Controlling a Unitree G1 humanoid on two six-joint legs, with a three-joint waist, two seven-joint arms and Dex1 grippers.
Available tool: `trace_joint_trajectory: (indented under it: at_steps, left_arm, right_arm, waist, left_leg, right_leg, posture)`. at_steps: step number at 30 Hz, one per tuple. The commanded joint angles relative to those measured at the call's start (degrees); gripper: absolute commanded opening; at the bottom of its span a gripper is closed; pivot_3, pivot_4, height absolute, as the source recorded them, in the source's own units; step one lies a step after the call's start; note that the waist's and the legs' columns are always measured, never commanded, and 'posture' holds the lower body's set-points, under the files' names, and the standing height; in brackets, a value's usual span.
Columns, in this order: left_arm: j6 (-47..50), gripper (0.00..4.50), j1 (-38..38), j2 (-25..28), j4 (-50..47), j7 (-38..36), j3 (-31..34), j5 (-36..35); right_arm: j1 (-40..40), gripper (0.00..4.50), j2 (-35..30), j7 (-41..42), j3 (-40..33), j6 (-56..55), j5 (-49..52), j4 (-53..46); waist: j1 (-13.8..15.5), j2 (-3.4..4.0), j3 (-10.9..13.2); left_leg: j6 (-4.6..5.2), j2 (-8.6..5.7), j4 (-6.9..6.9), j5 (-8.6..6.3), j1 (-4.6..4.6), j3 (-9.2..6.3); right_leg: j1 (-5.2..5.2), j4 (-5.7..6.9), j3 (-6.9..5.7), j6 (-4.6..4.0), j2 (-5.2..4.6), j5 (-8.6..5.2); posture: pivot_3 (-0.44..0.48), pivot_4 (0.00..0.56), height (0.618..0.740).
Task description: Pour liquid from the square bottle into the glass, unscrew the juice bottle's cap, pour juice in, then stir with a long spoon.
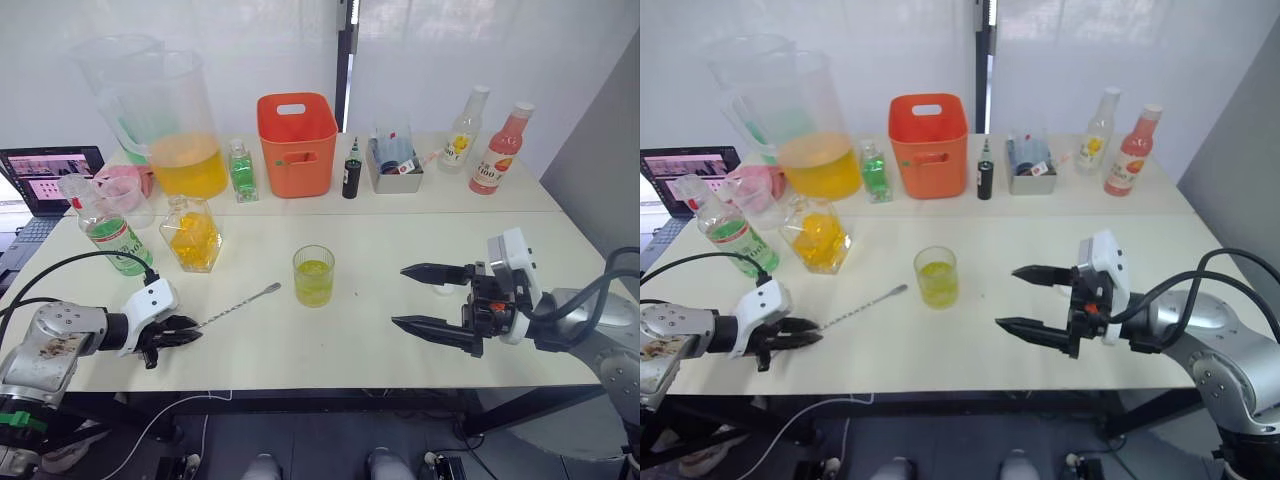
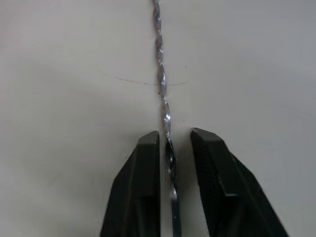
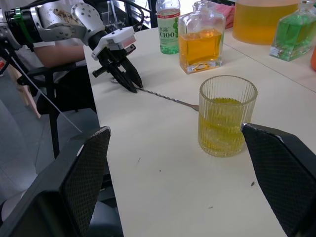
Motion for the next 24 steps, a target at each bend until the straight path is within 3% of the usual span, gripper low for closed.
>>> trace_joint_trajectory:
  at_steps: [1, 9, 15, 19, 24]
  left_arm:
    - [2.02, 0.02, 1.36, 0.36, 1.99, -0.69, -2.48, 2.37]
    - [4.01, 0.02, 1.61, 0.8, 1.51, -1.79, 2.7, -2.02]
    - [12.31, 0.02, -1.46, -0.88, -3.99, -3.67, 14.03, -16.25]
    - [17.78, 0.02, -3.51, -1.4, -8.95, -2.15, 18.11, -22.52]
    - [22.69, 0.02, -7.38, -3.28, -14.53, 1.35, 20.94, -29.06]
  right_arm:
    - [0.18, 4.5, -0.07, 0.23, -0.96, -2.01, -0.95, -0.65]
    - [0.28, 4.5, 0.21, 0.99, -0.66, -3.26, -2.19, 0.29]
    - [-0.99, 4.5, 0.4, 2.24, -0.44, -1.72, 0.92, 1.06]
    - [-2.25, 4.5, 0.92, 1.27, -0.75, 0.15, 3.44, 1.29]
    - [-7.15, 4.5, 4.12, -6.9, -1.69, 5.15, 7.51, 4.04]
  waist:
    - [-0.01, 0.02, -0.01]
    - [-0.24, 0.03, -0.02]
    - [0.13, -0.13, 0.08]
    - [0.43, -0.27, 0.16]
    - [0.16, -0.28, 0.16]
  left_leg:
    - [0.0, 0.0, 0.0, 0.0, 0.01, 0.0]
    - [0.01, 0.0, -0.01, -0.01, 0.01, 0.0]
    - [0.01, 0.0, 0.08, 0.0, -0.17, -0.02]
    - [0.0, -0.02, 0.18, 0.01, -0.31, -0.06]
    - [0.0, -0.01, 0.16, 0.01, -0.29, -0.05]
  right_leg:
    - [0.0, 0.0, 0.0, 0.0, 0.0, 0.0]
    - [0.0, 0.02, 0.0, -0.01, 0.0, -0.01]
    - [-0.21, 0.17, 0.0, -0.02, 0.0, -0.01]
    - [-0.41, 0.41, 0.0, -0.06, 0.0, -0.02]
    - [-0.44, 0.48, 0.01, -0.11, 0.01, -0.02]
  posture:
    - [0.0, 0.15, 0.74]
    - [0.0, 0.15, 0.74]
    - [0.0, 0.15, 0.74]
    - [0.0, 0.15, 0.74]
    - [0.0, 0.15, 0.74]
